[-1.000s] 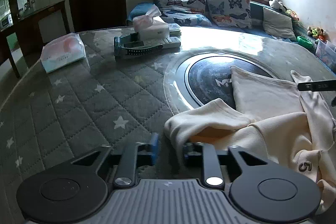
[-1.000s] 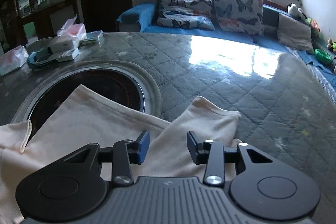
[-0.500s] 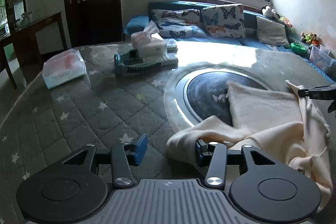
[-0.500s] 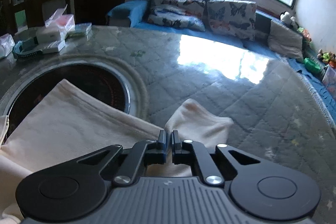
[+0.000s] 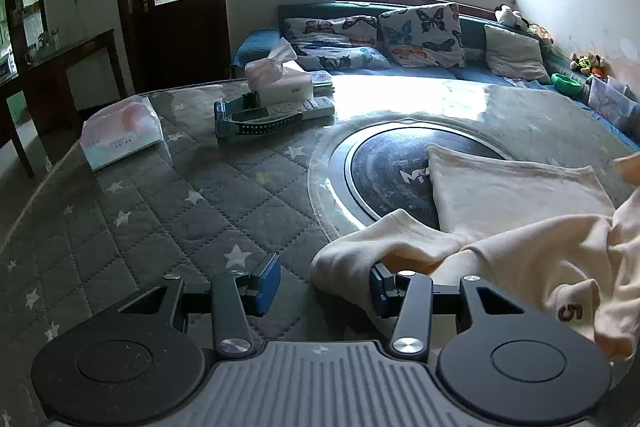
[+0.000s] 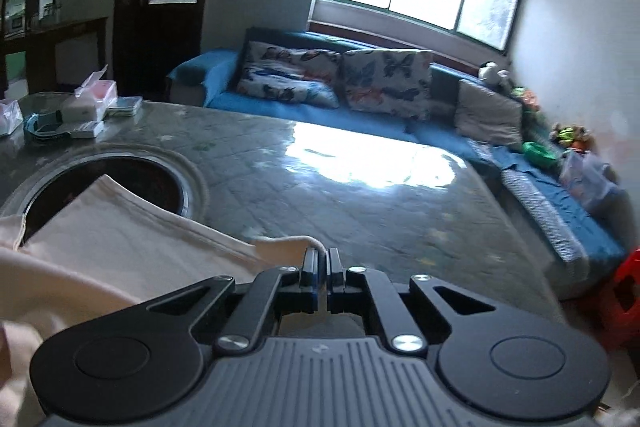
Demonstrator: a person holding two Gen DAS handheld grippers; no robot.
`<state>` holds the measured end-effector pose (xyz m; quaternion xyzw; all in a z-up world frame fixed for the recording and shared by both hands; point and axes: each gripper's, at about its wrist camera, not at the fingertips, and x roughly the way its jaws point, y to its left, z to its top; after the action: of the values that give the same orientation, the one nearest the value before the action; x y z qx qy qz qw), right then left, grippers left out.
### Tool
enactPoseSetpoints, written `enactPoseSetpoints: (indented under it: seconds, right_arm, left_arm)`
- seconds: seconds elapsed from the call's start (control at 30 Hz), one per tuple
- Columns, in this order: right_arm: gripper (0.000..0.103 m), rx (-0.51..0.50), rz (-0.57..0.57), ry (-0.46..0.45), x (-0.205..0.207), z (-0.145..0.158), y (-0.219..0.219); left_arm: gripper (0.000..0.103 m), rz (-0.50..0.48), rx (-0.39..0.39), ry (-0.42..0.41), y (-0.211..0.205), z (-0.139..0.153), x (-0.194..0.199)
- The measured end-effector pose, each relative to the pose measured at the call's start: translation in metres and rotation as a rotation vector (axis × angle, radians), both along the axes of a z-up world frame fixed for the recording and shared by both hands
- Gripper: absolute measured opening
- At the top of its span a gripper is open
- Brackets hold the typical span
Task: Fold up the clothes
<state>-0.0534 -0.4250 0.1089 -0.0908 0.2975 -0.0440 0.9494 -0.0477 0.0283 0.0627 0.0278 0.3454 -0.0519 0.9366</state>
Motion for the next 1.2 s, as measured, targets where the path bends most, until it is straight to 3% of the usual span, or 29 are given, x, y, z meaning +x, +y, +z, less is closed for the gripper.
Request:
enactPoseSetpoints:
  seconds: [0.4,0.5,0.7,0.8,0.9,1.03,1.2]
  right_arm:
    - [0.001,-0.089,-0.206,0.079,-0.069,-0.016,-0.052]
    - [0.002,-0.078,-0.197,0.077,-0.075,-0.016,-0.053]
    - [0.007,-0.003,-0.132,0.086,-0.063,-0.024,-0.046]
    - [0.021,0.008,-0.094,0.123,-0.05,-0.038,-0.038]
    - [0.025,-0.01,-0.077,0.172,-0.038,-0.053,-0.032]
    - [0.03,-0.048,-0.092,0.218,-0.033,-0.067,-0.041]
    - [0.03,-0.13,-0.209,0.208,-0.035,-0.06,-0.062]
  left_arm:
    - [0.049,-0.034,0.03,0.013,0.01,-0.001,-0.016]
    - [0.049,-0.065,0.045,0.003,0.01,0.003,-0.021]
    - [0.057,-0.04,0.028,-0.001,0.02,0.009,-0.021]
    - [0.057,0.009,0.009,0.028,0.03,0.006,-0.016]
    - [0.06,0.019,0.009,0.029,0.033,0.007,-0.016]
    - [0.068,0.014,0.029,0.012,0.037,0.012,-0.017]
    - [0.071,0.048,0.011,0.039,0.048,0.01,-0.016]
